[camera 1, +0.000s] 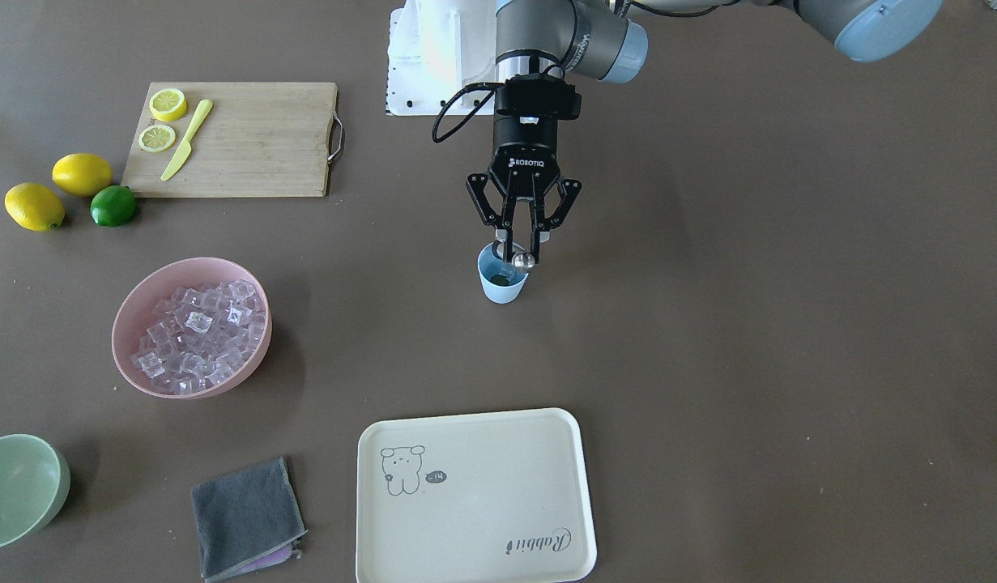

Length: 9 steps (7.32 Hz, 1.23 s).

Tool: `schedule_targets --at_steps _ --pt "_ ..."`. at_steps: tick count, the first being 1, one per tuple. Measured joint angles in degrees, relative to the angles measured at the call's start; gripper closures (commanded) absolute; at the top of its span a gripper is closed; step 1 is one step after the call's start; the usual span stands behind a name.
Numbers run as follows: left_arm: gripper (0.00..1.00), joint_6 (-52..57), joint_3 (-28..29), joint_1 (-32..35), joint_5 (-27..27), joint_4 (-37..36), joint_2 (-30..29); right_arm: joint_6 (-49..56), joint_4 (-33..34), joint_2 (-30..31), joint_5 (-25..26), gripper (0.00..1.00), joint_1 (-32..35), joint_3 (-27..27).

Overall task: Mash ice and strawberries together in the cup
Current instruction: 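Carry the silver muddler with the left gripper over the light-blue cup, then press the muddler down into the cup with the left gripper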

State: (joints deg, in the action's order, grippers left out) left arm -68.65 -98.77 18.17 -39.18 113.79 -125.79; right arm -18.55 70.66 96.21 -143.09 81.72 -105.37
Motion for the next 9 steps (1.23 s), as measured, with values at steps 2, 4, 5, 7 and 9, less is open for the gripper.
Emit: schedule_targets --at_steps 2,4,5,7,9 --pt "1.00 -0.1 0.6 -0.5 -0.2 0.0 -0.2 0.1 0.0 0.0 0.4 0.02 0.0 0.0" --pt "1.00 2.0 -1.3 1.8 -3.0 -0.2 -0.6 0.0 0.0 0.1 0.5 0.02 0.0 0.0" --pt "1.00 3.3 -2.8 3.3 -4.8 -0.4 -0.6 0.0 0.0 0.5 0.5 0.02 0.0 -0.2" --pt "1.00 3.0 -2.2 3.7 -6.2 -0.1 -0.6 0.0 -0.1 1.4 0.5 0.02 0.0 -1.0" --pt "1.00 0.4 1.5 2.7 -6.1 0.7 -0.6 0.0 -0.1 1.8 0.6 0.02 0.0 -1.1"
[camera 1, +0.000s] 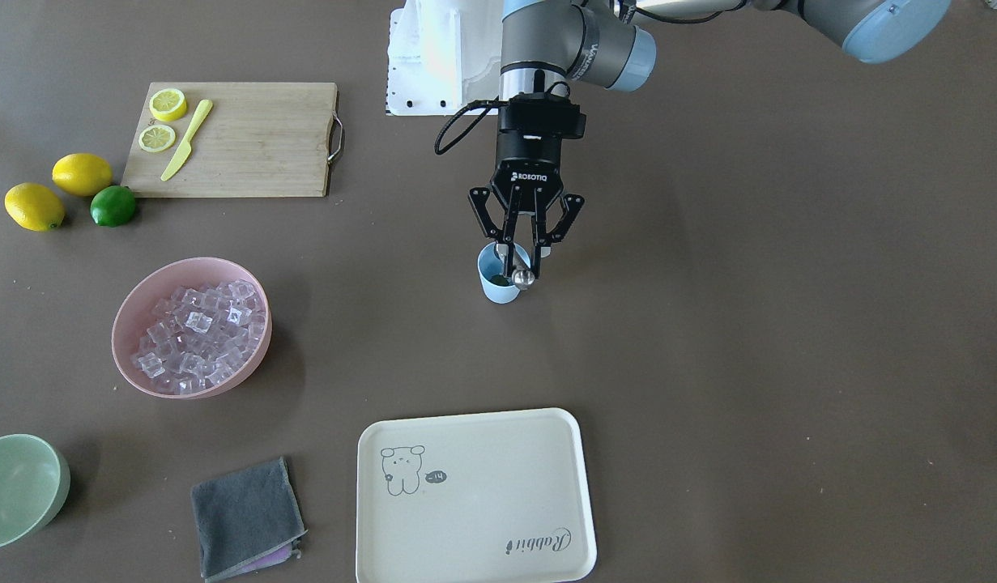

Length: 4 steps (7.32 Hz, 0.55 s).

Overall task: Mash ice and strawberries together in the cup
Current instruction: 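Press the muddler down into the cup with the left gripper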

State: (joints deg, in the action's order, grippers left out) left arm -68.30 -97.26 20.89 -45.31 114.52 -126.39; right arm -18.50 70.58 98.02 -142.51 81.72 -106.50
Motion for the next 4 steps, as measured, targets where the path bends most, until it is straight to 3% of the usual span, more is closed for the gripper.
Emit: schedule_targets --at_steps 4 --pt "1.00 0.2 1.2 -0.3 -0.7 0.9 -1.0 -0.1 0.1 -0.1 0.1 0.02 0.0 -0.4"
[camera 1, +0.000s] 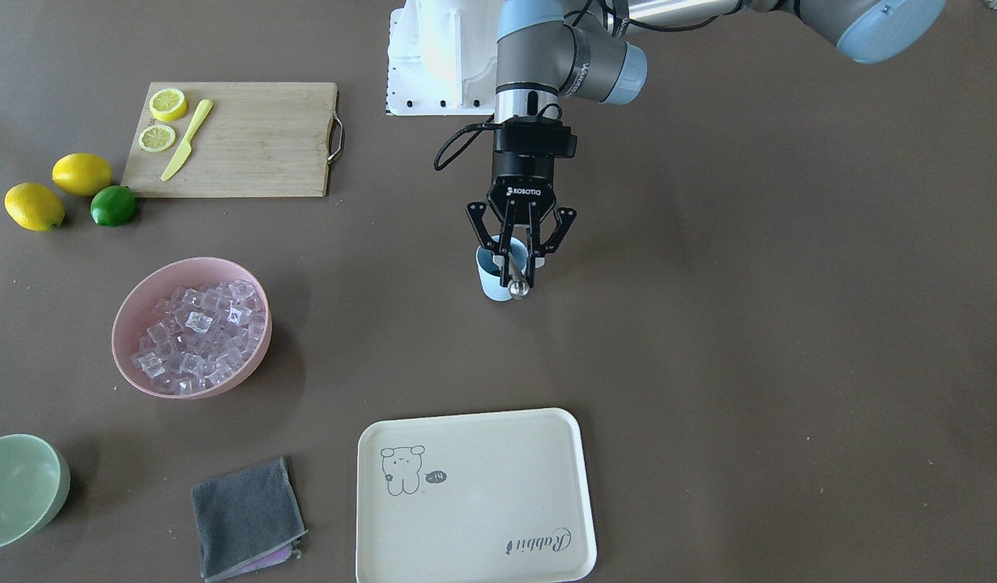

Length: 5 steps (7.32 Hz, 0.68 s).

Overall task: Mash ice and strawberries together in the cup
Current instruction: 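Press the muddler down into the cup with the left gripper, then lift the muddler out of the cup and carry it back with the left gripper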

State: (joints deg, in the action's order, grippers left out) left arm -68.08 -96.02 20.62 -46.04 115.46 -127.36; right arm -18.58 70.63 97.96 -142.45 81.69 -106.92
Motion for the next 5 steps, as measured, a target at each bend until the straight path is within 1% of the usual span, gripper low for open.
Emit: schedule_targets --at_steps 1,2,3,5 --pt "1.00 1.9 -2.2 1.5 -1.5 -1.0 -1.3 0.0 0.0 -0.1 0.0 0.02 0.0 0.0" --pt "1.00 3.3 -4.4 4.8 -5.6 -2.2 -2.2 0.0 0.0 -0.2 0.1 0.02 0.0 0.0" --pt "1.00 4.0 -6.7 10.9 -15.1 -3.7 -2.3 0.1 0.0 -0.3 0.1 0.02 0.0 0.0" --pt "1.00 5.7 -8.7 25.3 -38.4 -5.1 0.4 0.2 0.3 -0.6 -0.1 0.02 0.7 0.0"
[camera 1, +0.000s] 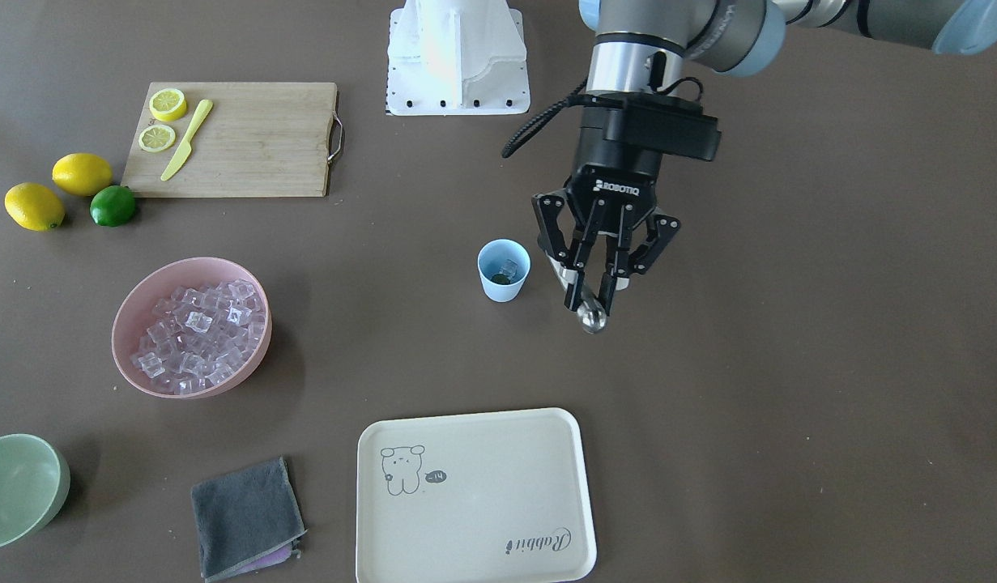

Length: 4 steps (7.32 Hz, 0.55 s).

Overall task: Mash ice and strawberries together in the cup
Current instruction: 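Lift the muddler out of the cup and carry it back with the left gripper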

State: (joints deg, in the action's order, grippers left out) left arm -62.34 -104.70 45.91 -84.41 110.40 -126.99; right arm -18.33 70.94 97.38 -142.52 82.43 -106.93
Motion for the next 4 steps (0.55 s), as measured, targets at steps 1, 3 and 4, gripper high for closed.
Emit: schedule_targets --at_steps 1,3,4 --pt "1.00 1.8 0.0 6.1 -9.6 0.0 2.8 0.1 0.1 0.0 0.0 0.01 0.7 0.1" --pt "1.00 2.9 -0.4 13.9 -25.1 0.0 11.7 0.7 0.2 -0.1 -0.4 0.01 1.6 0.4" --pt "1.00 2.8 -0.6 17.0 -32.3 -0.2 15.7 0.7 0.3 0.0 -0.9 0.01 2.0 0.2"
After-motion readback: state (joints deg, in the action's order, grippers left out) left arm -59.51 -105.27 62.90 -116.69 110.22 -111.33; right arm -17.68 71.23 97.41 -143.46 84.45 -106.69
